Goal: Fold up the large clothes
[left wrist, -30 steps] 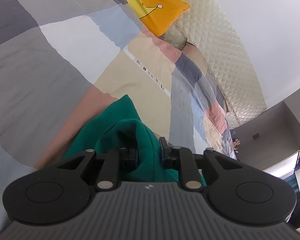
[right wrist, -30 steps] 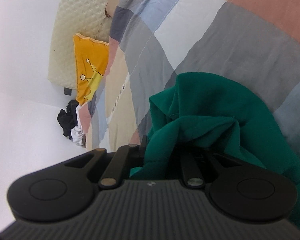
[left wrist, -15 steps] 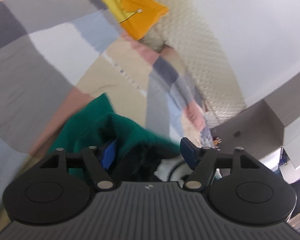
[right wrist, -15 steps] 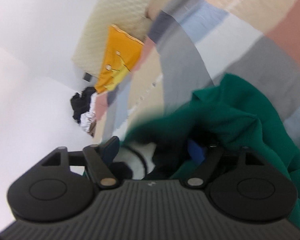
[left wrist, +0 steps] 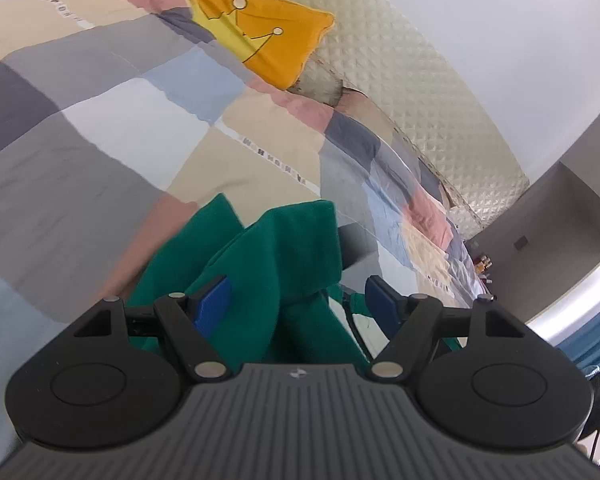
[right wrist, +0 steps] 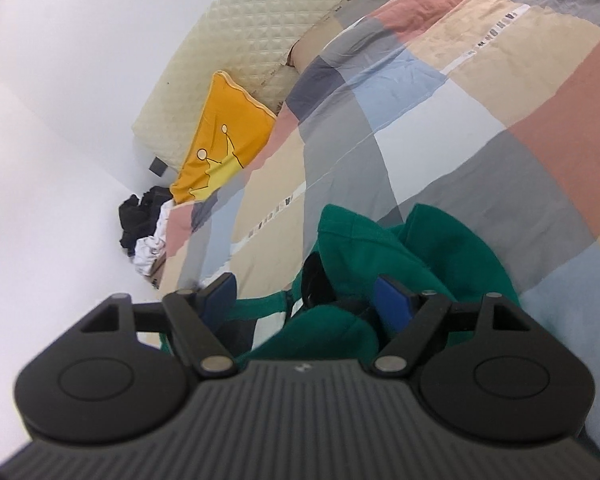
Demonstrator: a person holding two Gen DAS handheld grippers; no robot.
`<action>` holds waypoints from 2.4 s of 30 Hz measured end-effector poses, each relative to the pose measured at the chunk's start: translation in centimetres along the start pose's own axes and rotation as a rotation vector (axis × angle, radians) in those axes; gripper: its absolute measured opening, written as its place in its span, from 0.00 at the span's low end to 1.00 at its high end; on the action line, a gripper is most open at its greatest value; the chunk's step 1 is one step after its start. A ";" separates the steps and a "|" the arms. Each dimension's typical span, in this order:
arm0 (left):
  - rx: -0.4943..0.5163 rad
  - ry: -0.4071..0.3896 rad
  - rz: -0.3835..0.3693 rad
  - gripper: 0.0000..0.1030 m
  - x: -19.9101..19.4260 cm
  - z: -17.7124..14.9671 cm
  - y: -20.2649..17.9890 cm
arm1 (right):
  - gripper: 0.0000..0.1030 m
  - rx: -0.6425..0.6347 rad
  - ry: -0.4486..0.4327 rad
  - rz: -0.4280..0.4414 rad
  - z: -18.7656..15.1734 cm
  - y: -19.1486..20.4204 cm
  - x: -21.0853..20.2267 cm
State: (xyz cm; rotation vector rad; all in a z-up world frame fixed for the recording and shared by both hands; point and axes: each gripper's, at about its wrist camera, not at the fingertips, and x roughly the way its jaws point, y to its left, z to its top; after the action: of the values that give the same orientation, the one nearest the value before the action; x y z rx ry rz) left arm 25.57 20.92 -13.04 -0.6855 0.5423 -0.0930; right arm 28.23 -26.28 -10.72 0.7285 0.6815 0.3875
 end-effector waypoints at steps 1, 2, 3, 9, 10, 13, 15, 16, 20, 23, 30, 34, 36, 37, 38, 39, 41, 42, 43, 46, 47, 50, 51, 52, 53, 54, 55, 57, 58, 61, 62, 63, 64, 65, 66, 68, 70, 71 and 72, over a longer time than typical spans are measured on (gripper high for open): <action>0.009 0.002 -0.008 0.75 0.3 0.1 -0.2 | 0.73 -0.013 0.005 -0.007 0.2 0.2 0.4; 0.023 0.006 -0.014 0.75 0.6 0.3 -0.5 | 0.72 -0.032 0.009 -0.022 0.3 0.5 0.8; 0.044 0.007 -0.010 0.75 1.0 0.5 -1.0 | 0.71 -0.063 0.010 -0.040 0.3 0.8 1.2; 0.153 0.047 0.064 0.75 4.7 1.6 -3.3 | 0.67 -0.202 0.068 -0.113 -0.1 2.2 3.7; 0.169 0.057 0.099 0.75 5.4 1.6 -3.4 | 0.67 -0.238 0.076 -0.132 -0.2 2.6 4.2; 0.190 0.062 0.178 0.75 7.1 1.9 -3.3 | 0.67 -0.311 0.077 -0.200 0.0 3.2 5.2; 0.191 0.079 0.205 0.75 8.1 2.4 -3.3 | 0.67 -0.331 0.076 -0.220 0.5 3.3 6.0; 0.205 0.077 0.231 0.75 8.5 2.5 -3.3 | 0.67 -0.347 0.078 -0.240 0.7 3.5 6.5; 0.227 0.091 0.323 0.67 10.4 2.2 -2.5 | 0.67 -0.413 0.106 -0.312 0.7 3.3 9.1; 0.226 0.115 0.369 0.59 11.6 2.1 -1.4 | 0.55 -0.407 0.132 -0.356 0.2 2.2 10.2; 0.228 0.114 0.402 0.31 11.7 2.2 0.0 | 0.14 -0.349 0.121 -0.355 0.5 0.5 9.3; 0.226 0.046 0.379 0.22 9.6 2.4 -0.5 | 0.06 -0.344 0.041 -0.336 0.8 1.3 7.4; 0.204 0.004 0.337 0.20 8.2 2.8 -0.7 | 0.06 -0.349 -0.010 -0.327 1.1 2.0 6.1; 0.187 -0.016 0.314 0.20 7.3 3.3 -0.9 | 0.06 -0.349 -0.039 -0.321 1.4 2.2 5.3; 0.174 -0.033 0.292 0.19 6.5 3.6 -1.0 | 0.06 -0.346 -0.064 -0.317 1.7 2.3 4.6; 0.154 -0.060 0.249 0.19 5.5 4.0 -1.0 | 0.06 -0.339 -0.090 -0.309 2.0 2.4 3.8; 0.098 -0.085 0.199 0.19 4.0 5.0 -0.7 | 0.06 -0.322 -0.138 -0.298 2.8 2.4 2.2; 0.062 -0.097 0.170 0.19 3.2 5.4 -0.5 | 0.05 -0.312 -0.170 -0.295 3.2 2.3 1.2; 0.027 -0.108 0.143 0.18 2.6 5.8 -0.1 | 0.05 -0.302 -0.193 -0.293 3.6 2.0 0.6; -0.062 -0.133 0.074 0.17 1.2 7.0 1.0 | 0.04 -0.226 -0.246 -0.271 5.0 0.9 -1.2; -0.091 -0.134 0.056 0.17 0.9 7.3 1.4 | 0.04 -0.196 -0.255 -0.258 5.3 0.4 -1.6; -0.155 -0.154 0.087 0.17 0.7 8.0 2.7 | 0.03 -0.202 -0.325 -0.340 6.0 0.0 -2.2; -0.179 -0.155 0.109 0.17 1.0 8.0 3.4 | 0.03 -0.212 -0.362 -0.370 6.2 -0.3 -2.4; -0.207 -0.142 0.113 0.17 1.5 8.1 4.2 | 0.03 -0.184 -0.371 -0.372 6.7 -0.9 -2.3; -0.226 -0.116 0.118 0.17 2.3 8.0 4.8 | 0.03 -0.140 -0.350 -0.358 7.1 -1.7 -2.1; -0.224 -0.092 0.123 0.17 3.0 7.9 5.2 | 0.03 -0.110 -0.317 -0.333 7.4 -2.5 -1.5; -0.222 -0.074 0.136 0.17 3.7 7.7 5.5 | 0.03 -0.102 -0.291 -0.325 7.5 -2.9 -1.0; -0.234 -0.042 0.165 0.18 5.0 7.2 6.0 | 0.04 -0.100 -0.243 -0.329 7.1 -3.2 0.3; -0.236 -0.025 0.175 0.20 5.5 7.0 6.3 | 0.04 -0.096 -0.218 -0.317 6.9 -3.2 0.8; -0.225 0.017 0.180 0.37 6.4 6.4 6.6 | 0.07 -0.088 -0.154 -0.260 6.2 -2.6 1.7; -0.223 0.020 0.172 0.46 6.3 6.3 6.6 | 0.07 -0.098 -0.131 -0.249 5.9 -2.1 1.9; -0.225 0.018 0.163 0.51 6.2 6.2 6.8 | 0.08 -0.113 -0.104 -0.245 5.6 -1.7 2.0; -0.231 0.015 0.151 0.60 5.9 6.2 6.9 | 0.13 -0.129 -0.074 -0.240 5.0 -1.2 2.2; -0.237 0.009 0.136 0.64 5.6 6.3 6.9 | 0.20 -0.137 -0.054 -0.233 4.7 -1.0 2.2; -0.236 0.002 0.121 0.65 5.2 6.3 6.9 | 0.41 -0.139 -0.033 -0.220 4.2 -0.8 2.3; -0.232 -0.010 0.092 0.68 4.1 6.0 6.7 | 0.52 -0.134 -0.004 -0.178 3.2 -0.4 2.1; -0.213 -0.009 0.065 0.70 3.1 5.7 6.1 | 0.52 -0.126 0.019 -0.159 2.6 -0.1 1.9; -0.194 0.000 0.054 0.72 2.6 5.4 5.6 | 0.52 -0.122 0.024 -0.159 2.3 0.1 1.8; -0.176 0.008 0.047 0.73 2.1 5.1 5.1 | 0.52 -0.123 0.027 -0.167 2.2 0.1 1.8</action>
State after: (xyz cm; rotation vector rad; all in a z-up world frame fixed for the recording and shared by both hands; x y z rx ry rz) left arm 29.52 27.30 -13.85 -0.8436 0.5782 -0.0038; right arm 30.99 -26.28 -10.20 0.5463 0.7315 0.2833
